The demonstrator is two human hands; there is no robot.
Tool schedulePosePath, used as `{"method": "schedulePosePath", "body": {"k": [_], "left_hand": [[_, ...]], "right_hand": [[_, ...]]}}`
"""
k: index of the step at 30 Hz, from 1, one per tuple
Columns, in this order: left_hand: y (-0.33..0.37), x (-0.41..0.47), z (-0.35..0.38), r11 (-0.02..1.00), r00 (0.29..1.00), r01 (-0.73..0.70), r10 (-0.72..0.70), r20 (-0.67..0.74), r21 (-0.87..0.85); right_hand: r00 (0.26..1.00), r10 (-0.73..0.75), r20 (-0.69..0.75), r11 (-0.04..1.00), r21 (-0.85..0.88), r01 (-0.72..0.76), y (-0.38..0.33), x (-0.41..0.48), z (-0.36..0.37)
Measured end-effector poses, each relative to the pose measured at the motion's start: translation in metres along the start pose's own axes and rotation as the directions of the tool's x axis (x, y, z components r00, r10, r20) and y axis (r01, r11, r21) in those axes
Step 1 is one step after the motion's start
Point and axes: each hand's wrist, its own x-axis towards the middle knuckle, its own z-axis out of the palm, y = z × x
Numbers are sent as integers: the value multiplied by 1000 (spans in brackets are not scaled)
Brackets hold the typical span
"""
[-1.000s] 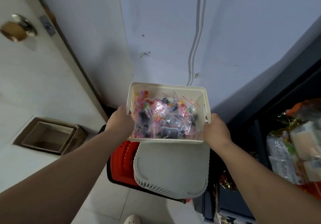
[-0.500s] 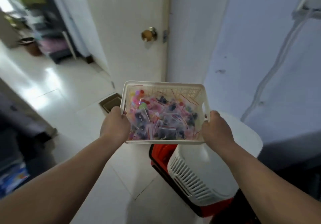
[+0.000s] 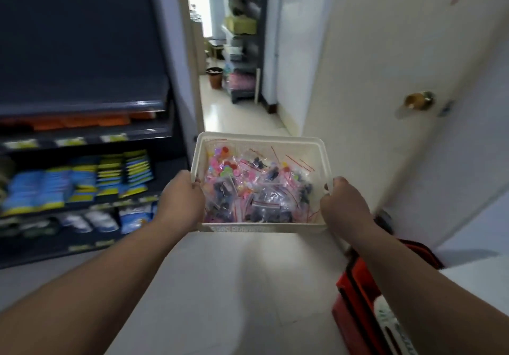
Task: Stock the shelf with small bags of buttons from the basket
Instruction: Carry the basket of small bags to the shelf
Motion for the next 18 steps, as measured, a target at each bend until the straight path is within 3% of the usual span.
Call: {"method": "schedulePosePath", "body": {"k": [9,18], "left_hand": [[-145,41,-173,991,973,134,-132,-187,-7],[-250,51,-300,954,883,291,-297,-364,-73]], "right_hand": [[965,-239,106,969,-35,243,-186,-36,123],[866,-444,229,895,68,441,-343,-60,210]]}}
